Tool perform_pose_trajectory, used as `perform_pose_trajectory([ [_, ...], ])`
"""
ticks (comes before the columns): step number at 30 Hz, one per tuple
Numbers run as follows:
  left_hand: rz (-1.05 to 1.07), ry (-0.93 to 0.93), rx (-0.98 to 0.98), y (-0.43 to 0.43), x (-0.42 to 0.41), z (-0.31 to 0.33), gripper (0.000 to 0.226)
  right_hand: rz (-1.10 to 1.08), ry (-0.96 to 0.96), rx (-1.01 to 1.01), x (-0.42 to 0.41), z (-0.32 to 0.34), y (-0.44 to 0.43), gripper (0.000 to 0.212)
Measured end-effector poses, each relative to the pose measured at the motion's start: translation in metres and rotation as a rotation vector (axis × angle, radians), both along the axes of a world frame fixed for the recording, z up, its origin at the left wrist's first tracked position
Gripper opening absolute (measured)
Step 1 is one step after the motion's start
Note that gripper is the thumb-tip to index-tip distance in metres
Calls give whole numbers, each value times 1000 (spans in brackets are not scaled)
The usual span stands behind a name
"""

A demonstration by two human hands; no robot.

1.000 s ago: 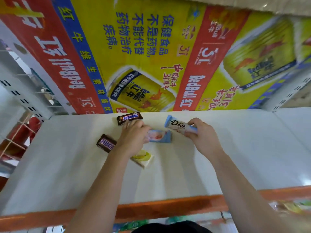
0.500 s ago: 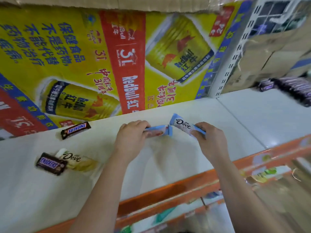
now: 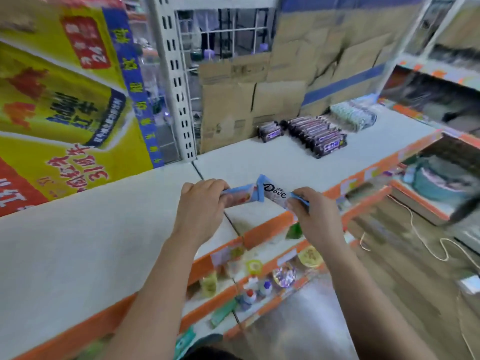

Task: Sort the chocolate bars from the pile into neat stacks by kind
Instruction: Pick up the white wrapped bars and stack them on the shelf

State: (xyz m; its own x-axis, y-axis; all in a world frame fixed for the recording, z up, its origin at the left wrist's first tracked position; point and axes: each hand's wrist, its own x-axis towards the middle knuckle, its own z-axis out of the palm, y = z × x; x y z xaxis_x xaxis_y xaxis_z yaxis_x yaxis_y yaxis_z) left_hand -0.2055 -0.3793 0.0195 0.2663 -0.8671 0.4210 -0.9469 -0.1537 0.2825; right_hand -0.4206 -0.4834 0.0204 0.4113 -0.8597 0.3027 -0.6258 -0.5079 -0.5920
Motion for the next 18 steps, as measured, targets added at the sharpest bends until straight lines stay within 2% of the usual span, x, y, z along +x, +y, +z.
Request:
perform_pose_trajectory([
  [10,-129,36,-11,-181,-87,-5,15,-152,-53,-8,-95,-4,-146,8],
  [14,-156,63,-41,-263,-112,-7,12,-192,-16,-31,-123,-5,-224,10],
  [18,-180,80,-67,-331,-136,-2,19,-221,49,-62,-148,-4,-296,12],
])
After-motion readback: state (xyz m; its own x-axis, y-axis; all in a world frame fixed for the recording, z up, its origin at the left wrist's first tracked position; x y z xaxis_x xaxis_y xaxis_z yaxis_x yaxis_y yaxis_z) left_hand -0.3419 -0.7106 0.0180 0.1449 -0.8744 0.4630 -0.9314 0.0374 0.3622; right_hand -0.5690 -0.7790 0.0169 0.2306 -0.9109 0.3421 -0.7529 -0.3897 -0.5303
